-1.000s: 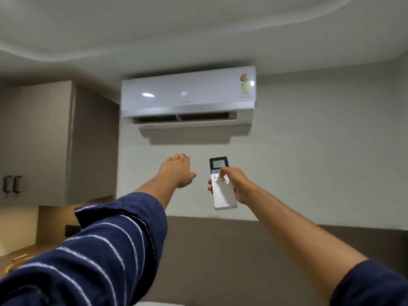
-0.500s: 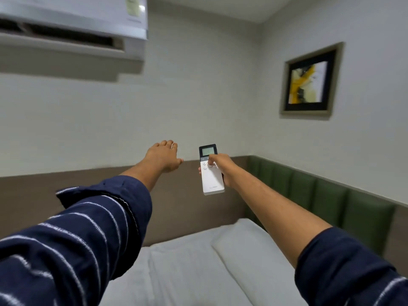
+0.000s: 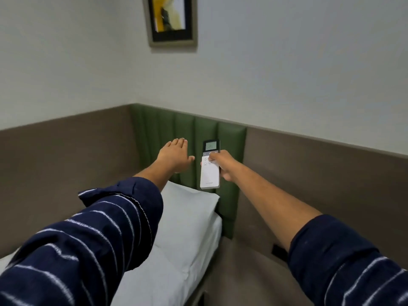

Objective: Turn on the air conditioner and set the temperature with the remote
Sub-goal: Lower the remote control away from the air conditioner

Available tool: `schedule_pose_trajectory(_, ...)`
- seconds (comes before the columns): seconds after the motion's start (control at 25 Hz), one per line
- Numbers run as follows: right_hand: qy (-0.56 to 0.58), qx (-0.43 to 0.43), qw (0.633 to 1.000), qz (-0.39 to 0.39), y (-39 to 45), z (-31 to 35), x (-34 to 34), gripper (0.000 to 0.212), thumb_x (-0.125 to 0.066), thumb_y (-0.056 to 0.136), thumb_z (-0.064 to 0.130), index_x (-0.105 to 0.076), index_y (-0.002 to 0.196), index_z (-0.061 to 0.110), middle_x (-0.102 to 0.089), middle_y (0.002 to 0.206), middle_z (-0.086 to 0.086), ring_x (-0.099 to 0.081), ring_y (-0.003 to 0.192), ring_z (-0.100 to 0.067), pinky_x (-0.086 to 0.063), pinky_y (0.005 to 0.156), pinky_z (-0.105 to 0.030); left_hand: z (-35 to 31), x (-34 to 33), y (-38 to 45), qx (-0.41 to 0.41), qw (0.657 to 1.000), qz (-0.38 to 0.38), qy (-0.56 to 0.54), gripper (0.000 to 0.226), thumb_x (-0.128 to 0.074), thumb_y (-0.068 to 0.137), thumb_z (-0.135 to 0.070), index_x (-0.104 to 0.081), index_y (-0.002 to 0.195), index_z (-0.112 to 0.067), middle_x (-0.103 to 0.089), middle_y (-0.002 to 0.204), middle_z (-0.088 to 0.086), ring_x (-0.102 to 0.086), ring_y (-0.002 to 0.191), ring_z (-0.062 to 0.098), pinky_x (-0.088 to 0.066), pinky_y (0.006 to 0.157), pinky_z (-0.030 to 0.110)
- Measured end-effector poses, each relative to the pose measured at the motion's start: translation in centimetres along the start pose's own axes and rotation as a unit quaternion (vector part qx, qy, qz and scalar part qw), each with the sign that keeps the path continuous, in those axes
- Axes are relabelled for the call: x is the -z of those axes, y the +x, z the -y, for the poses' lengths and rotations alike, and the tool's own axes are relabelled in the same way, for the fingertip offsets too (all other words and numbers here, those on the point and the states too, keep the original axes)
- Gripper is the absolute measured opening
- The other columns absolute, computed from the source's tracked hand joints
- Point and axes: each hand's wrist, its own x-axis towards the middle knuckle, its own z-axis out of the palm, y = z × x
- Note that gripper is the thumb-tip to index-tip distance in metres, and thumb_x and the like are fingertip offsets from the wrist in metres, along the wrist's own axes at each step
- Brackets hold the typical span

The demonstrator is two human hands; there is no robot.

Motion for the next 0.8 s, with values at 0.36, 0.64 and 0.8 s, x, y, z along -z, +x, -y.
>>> schedule_pose_trajectory(0.36, 0.03, -0.126, 0.983, -0.132, 7.8, -17.1, 19.3, 0.04, -0.042, 0.093, -0.008, -0.045, 0.133, -0.006, -0.059, 0.129, -0.027, -0.058, 0.119, -0.04, -0.048, 0.088, -0.039, -18.7, -18.5, 10.9, -0.145, 0.985, 0.086, -0.039, 0.071, -0.026, 0.099, -0.045, -0.008, 0.154, -0.005, -0.009, 0.163, 0.01, -0.009, 0.15, 0.025, -0.009, 0.122, 0.038)
schedule_pose_trajectory(0.64, 0.063, -0.284, 0.931, -0.221, 8.5, -40.2, 27.6, 0.024, -0.052, 0.092, -0.001, -0.048, 0.111, 0.013, -0.058, 0.103, -0.014, -0.059, 0.087, -0.027, -0.047, 0.071, -0.032, -28.2, -39.0, 11.8, -0.263, 0.948, 0.176, -0.032, 0.07, -0.025, 0.1, -0.043, -0.006, 0.154, -0.005, -0.009, 0.163, 0.01, -0.01, 0.15, 0.025, -0.008, 0.122, 0.037)
schedule_pose_trajectory(0.8, 0.059, -0.352, 0.889, -0.286, 8.3, -54.9, 29.1, 0.03, -0.054, 0.088, -0.006, -0.049, 0.115, 0.005, -0.056, 0.105, -0.018, -0.058, 0.074, -0.024, -0.042, 0.055, -0.02, -32.0, -50.7, 9.7, -0.304, 0.923, 0.237, -0.01, 0.071, -0.022, 0.099, -0.046, -0.002, 0.155, -0.008, -0.004, 0.164, 0.009, -0.007, 0.151, 0.025, -0.006, 0.121, 0.037)
